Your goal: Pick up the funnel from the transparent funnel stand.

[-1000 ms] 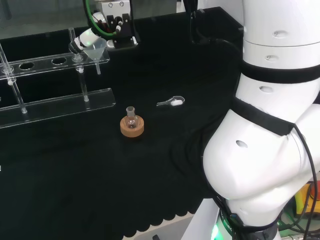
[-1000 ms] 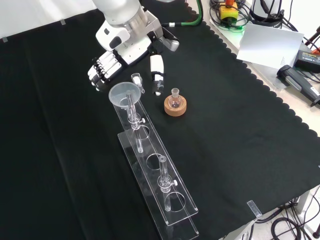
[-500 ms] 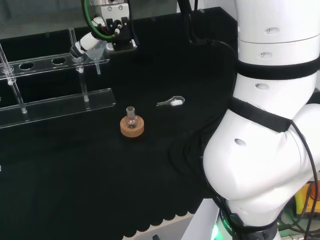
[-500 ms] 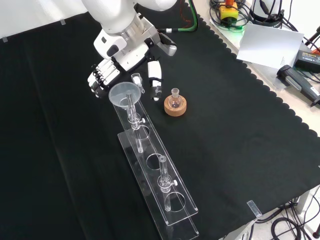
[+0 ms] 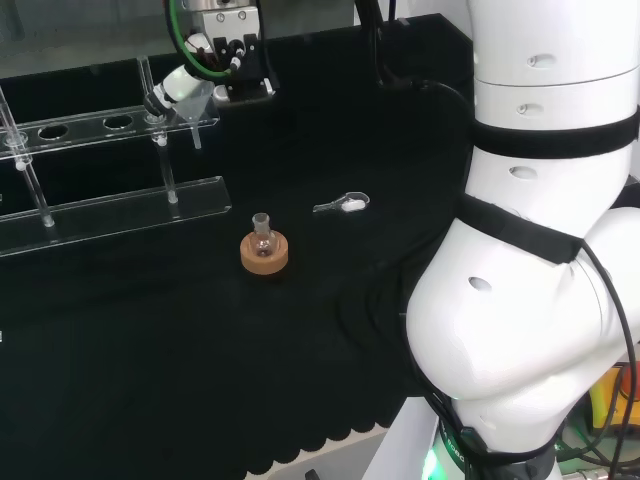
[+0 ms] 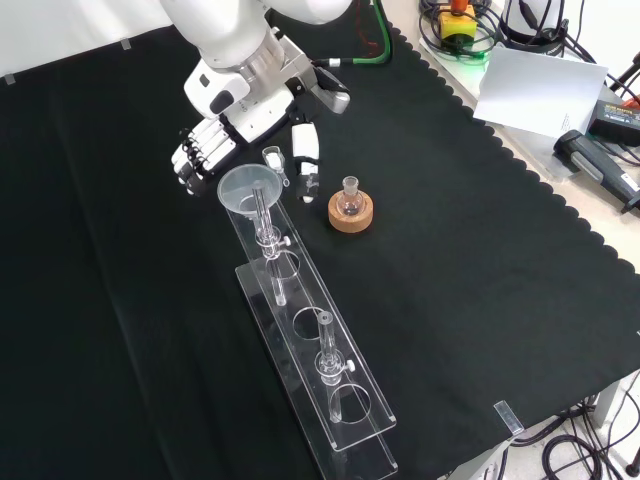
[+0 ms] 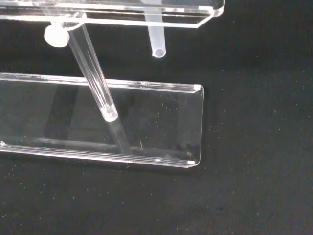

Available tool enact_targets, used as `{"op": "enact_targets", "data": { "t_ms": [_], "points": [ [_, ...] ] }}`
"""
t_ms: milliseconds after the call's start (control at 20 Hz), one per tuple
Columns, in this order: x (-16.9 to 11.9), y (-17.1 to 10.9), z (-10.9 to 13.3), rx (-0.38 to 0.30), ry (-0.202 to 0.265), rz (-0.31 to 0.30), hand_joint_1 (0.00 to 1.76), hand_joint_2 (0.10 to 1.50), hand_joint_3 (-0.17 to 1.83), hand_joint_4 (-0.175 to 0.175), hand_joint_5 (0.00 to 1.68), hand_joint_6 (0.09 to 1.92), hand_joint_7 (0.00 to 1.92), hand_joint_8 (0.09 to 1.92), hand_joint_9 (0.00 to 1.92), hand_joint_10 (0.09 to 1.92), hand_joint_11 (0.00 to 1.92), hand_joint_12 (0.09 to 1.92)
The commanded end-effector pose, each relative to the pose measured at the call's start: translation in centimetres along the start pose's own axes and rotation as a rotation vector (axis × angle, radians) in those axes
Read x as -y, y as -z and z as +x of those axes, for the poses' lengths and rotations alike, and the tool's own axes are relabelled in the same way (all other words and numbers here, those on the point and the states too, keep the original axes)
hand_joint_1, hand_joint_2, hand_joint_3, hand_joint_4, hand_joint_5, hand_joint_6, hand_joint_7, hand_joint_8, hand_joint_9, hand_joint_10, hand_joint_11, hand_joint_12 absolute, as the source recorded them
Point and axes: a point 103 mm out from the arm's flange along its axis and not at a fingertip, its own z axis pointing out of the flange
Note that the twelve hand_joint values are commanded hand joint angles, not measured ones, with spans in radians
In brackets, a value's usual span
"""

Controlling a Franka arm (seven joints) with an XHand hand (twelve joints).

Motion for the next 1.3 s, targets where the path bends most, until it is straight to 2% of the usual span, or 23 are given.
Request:
{"op": "enact_targets", "data": {
  "t_ms": [50,300,800,850,900,1100,1300],
  "points": [
    [-0.3,0.2,-0.1,0.002,0.004,0.003,0.39,0.65,0.05,-0.078,0.0,0.09,0.01,0.09,0.0,0.09,0.0,0.09],
    [-0.8,0.1,0.0,0.009,0.008,0.011,0.39,0.65,0.04,-0.104,0.0,0.09,0.04,0.09,0.0,0.09,0.0,0.09],
    [-0.5,0.4,-0.7,0.003,0.019,0.077,0.38,0.66,0.04,-0.107,0.0,0.09,0.09,0.09,0.02,0.09,0.0,0.09],
    [0.5,2.7,-0.6,0.002,0.02,0.078,0.38,0.66,0.04,-0.107,0.0,0.09,0.09,0.09,0.02,0.09,0.0,0.09],
    [0.8,3.4,-0.6,0.003,0.021,0.078,0.38,0.66,0.04,-0.106,0.0,0.09,0.1,0.09,0.02,0.09,0.0,0.09],
    [0.7,3.3,-1.1,0.007,-0.004,0.08,0.38,0.66,0.04,-0.106,0.0,0.09,0.11,0.09,0.03,0.09,0.0,0.09],
    [0.4,2.3,-1.5,-0.021,0.019,0.087,0.38,0.66,0.04,-0.105,0.0,0.09,0.13,0.09,0.05,0.09,0.0,0.09]
  ]
}}
